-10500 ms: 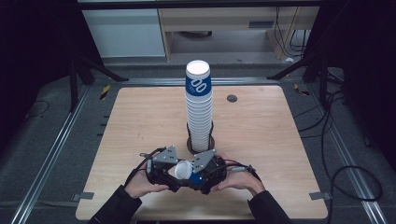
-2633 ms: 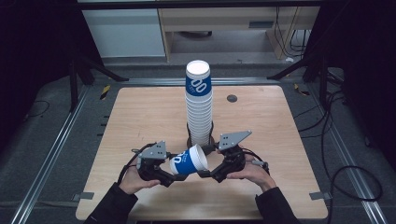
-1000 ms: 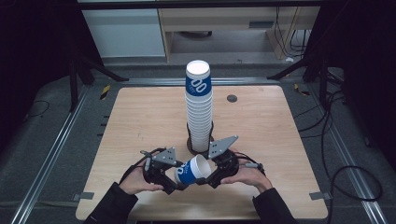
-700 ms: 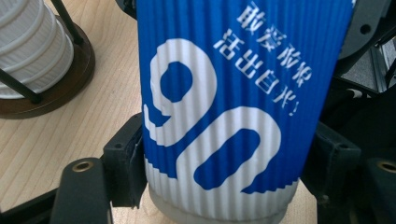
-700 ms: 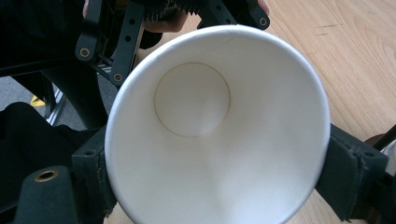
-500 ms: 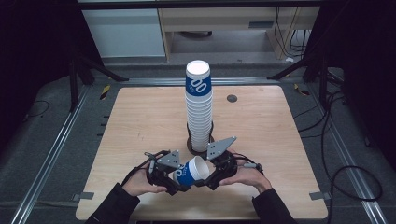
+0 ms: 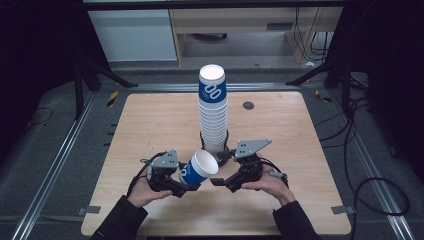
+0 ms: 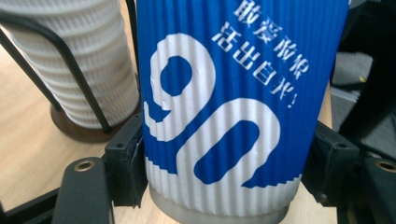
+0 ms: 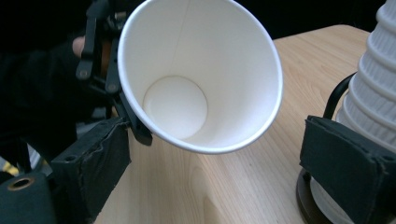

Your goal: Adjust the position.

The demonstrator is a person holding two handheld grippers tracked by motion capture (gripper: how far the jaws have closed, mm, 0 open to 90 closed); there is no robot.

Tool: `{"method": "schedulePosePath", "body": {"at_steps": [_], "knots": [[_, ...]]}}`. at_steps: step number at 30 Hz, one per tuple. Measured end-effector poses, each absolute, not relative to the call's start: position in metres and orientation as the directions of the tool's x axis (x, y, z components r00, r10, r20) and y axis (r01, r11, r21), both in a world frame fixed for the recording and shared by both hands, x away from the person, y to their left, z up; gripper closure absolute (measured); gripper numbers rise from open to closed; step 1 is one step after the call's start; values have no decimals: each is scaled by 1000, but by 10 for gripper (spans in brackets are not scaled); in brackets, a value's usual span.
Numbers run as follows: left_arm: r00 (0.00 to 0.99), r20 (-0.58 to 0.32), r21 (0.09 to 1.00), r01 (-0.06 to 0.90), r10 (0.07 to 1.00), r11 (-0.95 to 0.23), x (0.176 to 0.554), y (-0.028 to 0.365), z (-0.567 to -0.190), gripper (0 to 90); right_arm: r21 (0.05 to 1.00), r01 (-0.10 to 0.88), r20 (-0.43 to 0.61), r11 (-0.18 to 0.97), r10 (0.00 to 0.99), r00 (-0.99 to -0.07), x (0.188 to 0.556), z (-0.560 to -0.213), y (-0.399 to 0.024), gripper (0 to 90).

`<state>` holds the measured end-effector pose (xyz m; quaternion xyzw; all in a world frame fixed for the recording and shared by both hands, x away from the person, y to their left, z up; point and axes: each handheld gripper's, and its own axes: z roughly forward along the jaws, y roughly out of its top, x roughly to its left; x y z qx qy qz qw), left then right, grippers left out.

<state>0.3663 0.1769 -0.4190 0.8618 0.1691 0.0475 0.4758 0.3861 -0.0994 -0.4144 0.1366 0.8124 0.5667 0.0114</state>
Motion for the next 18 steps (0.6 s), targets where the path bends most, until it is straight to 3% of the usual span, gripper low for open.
{"method": "schedulePosePath", "body": {"at_steps": [18], "knots": [[945, -55, 856, 211, 323, -472, 356, 157, -422, 278, 934, 282, 247, 217, 175, -953, 385, -421, -82, 147]]}}
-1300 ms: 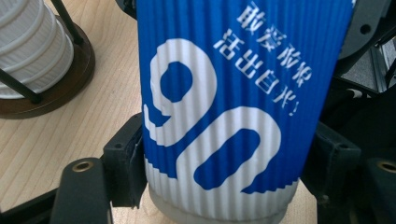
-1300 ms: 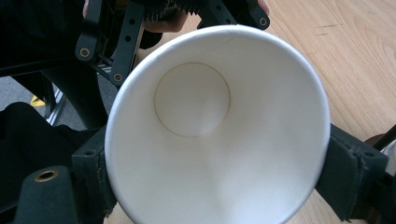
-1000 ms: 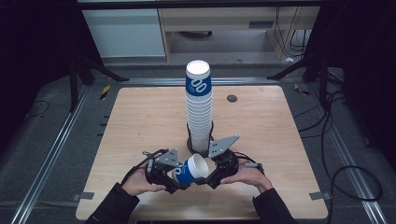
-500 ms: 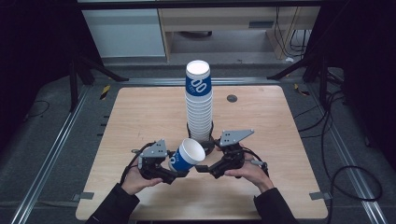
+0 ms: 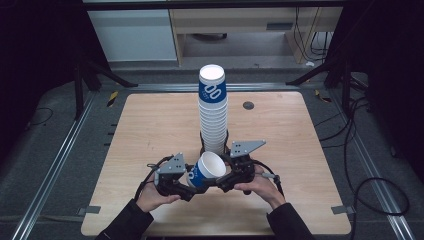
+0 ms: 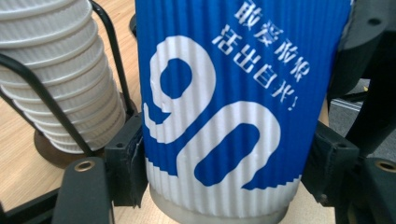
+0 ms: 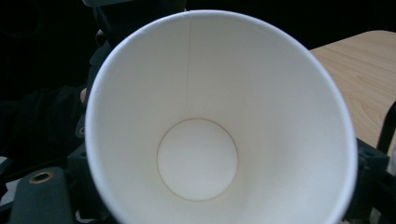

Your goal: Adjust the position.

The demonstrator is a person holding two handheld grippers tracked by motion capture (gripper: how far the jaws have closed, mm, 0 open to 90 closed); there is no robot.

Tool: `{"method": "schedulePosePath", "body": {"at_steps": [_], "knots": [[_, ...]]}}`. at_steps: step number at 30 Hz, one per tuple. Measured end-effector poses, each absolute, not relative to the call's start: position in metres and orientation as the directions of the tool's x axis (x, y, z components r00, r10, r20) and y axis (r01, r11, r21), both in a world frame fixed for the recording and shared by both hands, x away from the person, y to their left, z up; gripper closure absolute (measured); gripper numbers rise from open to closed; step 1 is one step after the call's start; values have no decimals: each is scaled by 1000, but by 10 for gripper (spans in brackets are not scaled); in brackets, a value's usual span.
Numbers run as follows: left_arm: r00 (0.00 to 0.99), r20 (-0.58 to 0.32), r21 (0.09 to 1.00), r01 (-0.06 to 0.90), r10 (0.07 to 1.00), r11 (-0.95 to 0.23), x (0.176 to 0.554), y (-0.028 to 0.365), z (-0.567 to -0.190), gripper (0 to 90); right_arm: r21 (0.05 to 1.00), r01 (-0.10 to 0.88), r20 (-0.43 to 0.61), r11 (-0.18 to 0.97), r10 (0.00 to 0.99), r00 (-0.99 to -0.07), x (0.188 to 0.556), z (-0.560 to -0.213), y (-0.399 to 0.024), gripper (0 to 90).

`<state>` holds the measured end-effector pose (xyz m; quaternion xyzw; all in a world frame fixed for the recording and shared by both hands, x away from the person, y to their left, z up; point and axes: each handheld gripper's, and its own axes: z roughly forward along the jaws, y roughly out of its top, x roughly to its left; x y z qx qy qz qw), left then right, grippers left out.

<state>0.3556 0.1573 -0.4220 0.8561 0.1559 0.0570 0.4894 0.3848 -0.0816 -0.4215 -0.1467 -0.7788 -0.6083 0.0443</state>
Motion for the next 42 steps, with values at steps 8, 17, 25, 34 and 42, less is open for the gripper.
{"method": "schedulePosePath", "body": {"at_steps": [8, 17, 25, 34, 42], "knots": [[947, -55, 852, 210, 317, -480, 356, 157, -423, 271, 933, 286, 259, 217, 146, -955, 384, -423, -81, 200], [938, -72, 838, 241, 339, -490, 359, 164, -424, 213, 948, 253, 214, 192, 201, -956, 385, -412, -97, 203], [897, -74, 843, 289, 435, -453, 370, 188, -418, 210, 954, 236, 174, 183, 301, -938, 386, -404, -126, 203], [829, -76, 837, 355, 554, -417, 382, 207, -421, 210, 947, 242, 135, 211, 421, -897, 389, -401, -151, 202], [797, -81, 835, 382, 599, -396, 388, 217, -422, 210, 937, 269, 122, 224, 512, -850, 395, -402, -165, 202]]}}
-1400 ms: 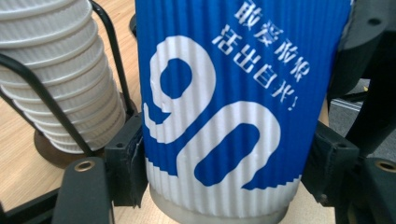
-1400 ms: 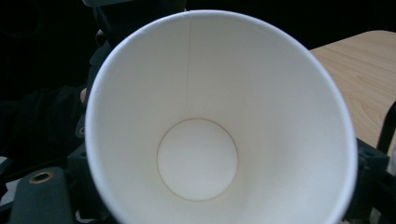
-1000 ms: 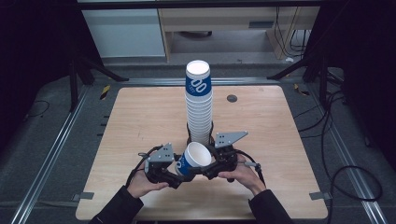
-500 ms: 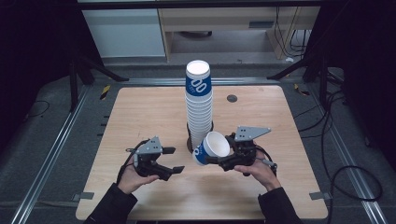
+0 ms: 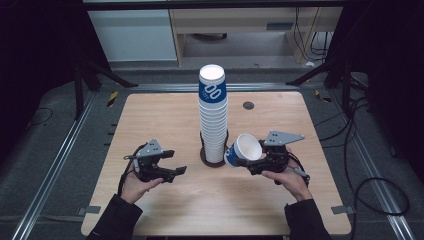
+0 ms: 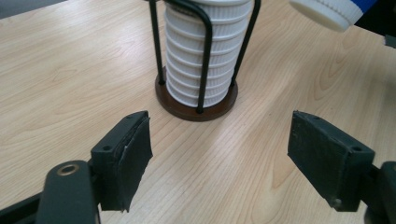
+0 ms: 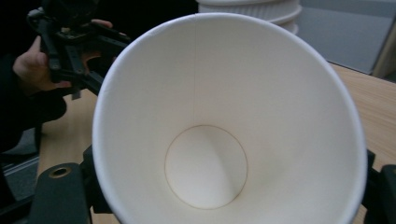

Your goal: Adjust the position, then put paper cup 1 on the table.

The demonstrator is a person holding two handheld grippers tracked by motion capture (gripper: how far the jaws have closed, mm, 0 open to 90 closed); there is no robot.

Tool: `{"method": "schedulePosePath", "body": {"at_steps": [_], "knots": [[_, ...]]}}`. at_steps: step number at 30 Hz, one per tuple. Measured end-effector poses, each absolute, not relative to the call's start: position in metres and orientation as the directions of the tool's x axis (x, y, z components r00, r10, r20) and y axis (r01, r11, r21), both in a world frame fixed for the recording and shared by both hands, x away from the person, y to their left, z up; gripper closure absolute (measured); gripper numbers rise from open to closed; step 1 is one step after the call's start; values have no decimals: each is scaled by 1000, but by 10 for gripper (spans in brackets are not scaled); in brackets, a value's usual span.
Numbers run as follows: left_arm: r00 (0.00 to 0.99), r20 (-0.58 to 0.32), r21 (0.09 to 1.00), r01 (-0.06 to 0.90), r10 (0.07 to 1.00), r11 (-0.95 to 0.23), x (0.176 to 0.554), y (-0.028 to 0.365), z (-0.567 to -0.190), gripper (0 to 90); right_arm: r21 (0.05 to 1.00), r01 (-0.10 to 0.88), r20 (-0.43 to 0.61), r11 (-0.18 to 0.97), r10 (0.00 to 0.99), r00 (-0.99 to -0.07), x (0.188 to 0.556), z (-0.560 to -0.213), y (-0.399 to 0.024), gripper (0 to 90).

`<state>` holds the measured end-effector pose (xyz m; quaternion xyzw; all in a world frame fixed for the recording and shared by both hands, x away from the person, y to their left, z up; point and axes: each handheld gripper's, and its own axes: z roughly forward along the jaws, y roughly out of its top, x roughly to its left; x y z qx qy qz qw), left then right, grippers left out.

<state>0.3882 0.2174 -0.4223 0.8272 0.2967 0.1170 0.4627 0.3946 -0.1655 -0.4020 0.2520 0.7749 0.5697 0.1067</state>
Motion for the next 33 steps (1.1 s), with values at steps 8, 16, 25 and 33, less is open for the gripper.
{"method": "schedulePosePath", "body": {"at_steps": [8, 16, 25, 33], "knots": [[776, -84, 836, 396, 625, -380, 391, 224, -421, 212, 919, 329, 106, 217, 668, -737, 405, -401, -183, 202], [757, -80, 833, 409, 648, -374, 393, 229, -423, 212, 893, 385, 46, 234, 803, -595, 422, -406, -206, 201], [734, -63, 829, 416, 676, -374, 395, 232, -421, 219, 847, 468, -4, 251, 884, -467, 437, -419, -229, 201], [711, -69, 830, 431, 700, -355, 398, 237, -422, 223, 788, 552, -37, 272, 917, -398, 450, -437, -244, 199]]}}
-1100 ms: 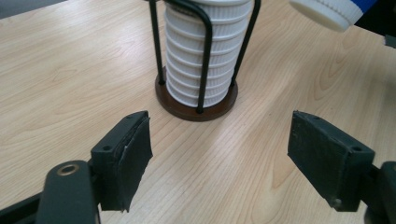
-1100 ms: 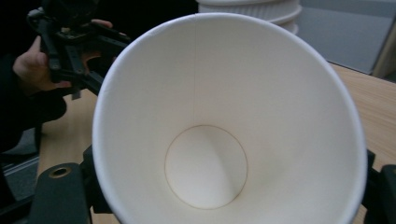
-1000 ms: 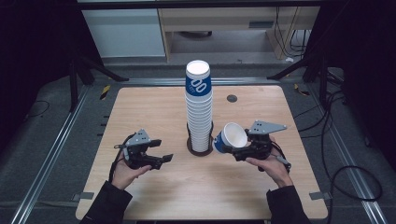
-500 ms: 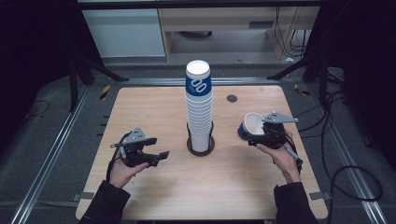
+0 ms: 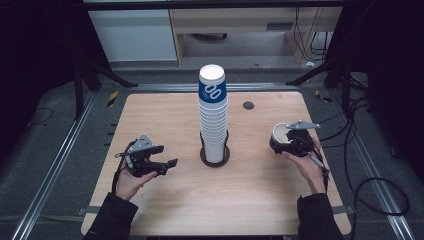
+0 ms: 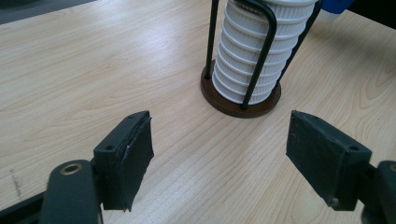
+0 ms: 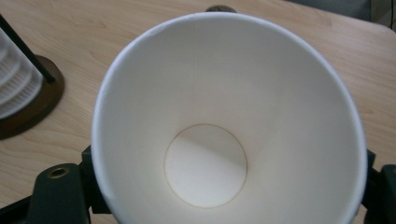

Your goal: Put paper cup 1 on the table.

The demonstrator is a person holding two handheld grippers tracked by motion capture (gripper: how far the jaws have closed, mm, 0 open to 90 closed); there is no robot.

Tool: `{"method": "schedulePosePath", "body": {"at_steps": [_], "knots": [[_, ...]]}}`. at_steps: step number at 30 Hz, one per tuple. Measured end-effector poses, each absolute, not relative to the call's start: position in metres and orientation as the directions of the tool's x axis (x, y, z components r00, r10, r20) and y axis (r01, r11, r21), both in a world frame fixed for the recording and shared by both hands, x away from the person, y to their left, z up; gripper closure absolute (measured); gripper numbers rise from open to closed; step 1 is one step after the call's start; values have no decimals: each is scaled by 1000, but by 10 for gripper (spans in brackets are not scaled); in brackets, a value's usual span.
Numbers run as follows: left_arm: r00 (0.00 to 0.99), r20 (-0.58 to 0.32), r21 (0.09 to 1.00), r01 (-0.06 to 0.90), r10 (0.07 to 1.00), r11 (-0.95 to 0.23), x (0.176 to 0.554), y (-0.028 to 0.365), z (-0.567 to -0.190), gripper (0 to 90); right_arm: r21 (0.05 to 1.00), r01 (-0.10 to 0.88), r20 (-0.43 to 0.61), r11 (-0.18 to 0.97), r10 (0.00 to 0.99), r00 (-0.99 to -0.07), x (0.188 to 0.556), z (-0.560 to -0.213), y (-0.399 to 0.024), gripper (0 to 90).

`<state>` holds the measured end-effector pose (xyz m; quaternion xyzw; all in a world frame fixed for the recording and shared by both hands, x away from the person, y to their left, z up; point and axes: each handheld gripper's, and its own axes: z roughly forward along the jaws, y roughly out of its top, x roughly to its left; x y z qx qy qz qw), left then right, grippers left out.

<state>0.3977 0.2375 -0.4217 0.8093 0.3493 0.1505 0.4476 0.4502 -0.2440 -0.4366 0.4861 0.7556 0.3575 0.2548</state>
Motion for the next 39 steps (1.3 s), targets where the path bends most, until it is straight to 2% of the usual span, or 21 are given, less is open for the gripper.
{"method": "schedulePosePath", "body": {"at_steps": [9, 25, 31, 39], "knots": [[704, -68, 826, 437, 707, -355, 399, 239, -423, 225, 728, 625, -43, 280, 929, -366, 457, -449, -250, 195], [707, -66, 822, 438, 704, -363, 399, 239, -424, 231, 672, 667, -69, 322, 924, -377, 462, -460, -248, 178], [707, -64, 823, 436, 704, -363, 399, 239, -423, 231, 693, 652, -49, 308, 922, -383, 463, -460, -250, 89], [708, -66, 825, 435, 703, -361, 398, 240, -422, 229, 726, 623, -51, 293, 925, -375, 459, -452, -248, 41]]}}
